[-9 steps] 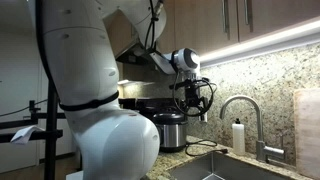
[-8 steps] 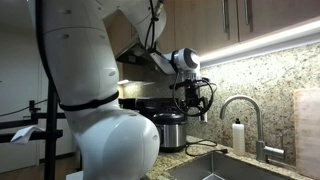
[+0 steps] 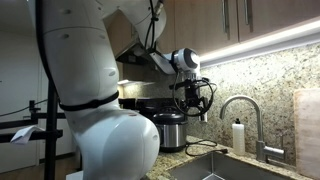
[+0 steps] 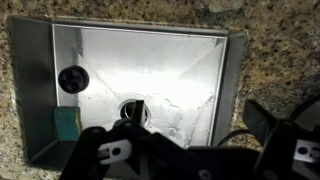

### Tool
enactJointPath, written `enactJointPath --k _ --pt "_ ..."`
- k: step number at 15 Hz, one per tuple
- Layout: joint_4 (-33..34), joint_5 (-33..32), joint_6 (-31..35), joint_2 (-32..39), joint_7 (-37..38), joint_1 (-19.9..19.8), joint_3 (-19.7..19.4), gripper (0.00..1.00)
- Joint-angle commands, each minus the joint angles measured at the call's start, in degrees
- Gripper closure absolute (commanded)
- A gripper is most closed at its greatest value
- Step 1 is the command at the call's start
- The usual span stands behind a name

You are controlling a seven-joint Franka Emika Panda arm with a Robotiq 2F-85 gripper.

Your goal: Pick up the lid from the cooker and put it on the counter

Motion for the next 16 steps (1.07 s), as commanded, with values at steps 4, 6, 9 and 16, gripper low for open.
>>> enactJointPath --k 4,6,9,16 --pt "-2.21 1.27 2.26 -1.52 1.30 2.71 -0.25 0.00" --pt "-4.42 4.08 5.31 -2.99 3.28 4.23 0.26 0.00" --pt "-10.36 10.17 13.79 -6.74 10.63 6.87 2.07 0.00" --pt "-20.50 21.81 34.15 -12.81 22.43 11.35 7.15 0.00"
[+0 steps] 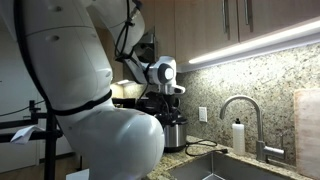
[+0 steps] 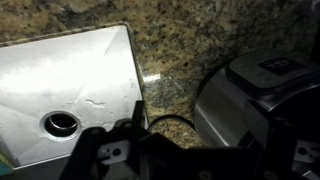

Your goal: Pick up the lid from the cooker and put it on the counter

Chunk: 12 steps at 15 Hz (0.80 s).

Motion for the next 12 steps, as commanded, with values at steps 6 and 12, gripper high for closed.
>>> enactJointPath --k 6,12 --pt "-3.29 3.05 8.07 -3.42 3.67 1.22 0.96 0.00" --pt "-3.57 0.98 25.46 1.94 6.78 -0.23 6.22 0.00"
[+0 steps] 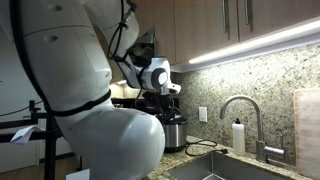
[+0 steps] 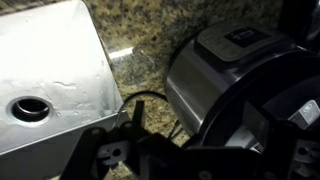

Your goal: Pick up the lid from the cooker and put it on the counter

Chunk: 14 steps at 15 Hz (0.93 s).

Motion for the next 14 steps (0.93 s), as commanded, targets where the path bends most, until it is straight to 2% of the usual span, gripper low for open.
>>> enactJointPath --k 1,4,8,10,11,14 --pt "-0.19 -1.60 13.63 3.10 4.62 -1.95 3.45 0.00" --pt "0.00 -0.44 21.56 5.00 4.16 -1.35 2.73 0.00" --pt "3.08 1.59 25.72 8.33 -2.25 4.08 -2.86 0.00" --pt "5.37 1.11 27.65 10.37 -3.94 5.09 -3.61 0.00" --pt "6.29 1.44 31.13 11.78 -4.56 5.75 -3.78 0.00" --pt "9.53 1.74 36.98 16.65 -6.06 11.64 -8.38 0.00"
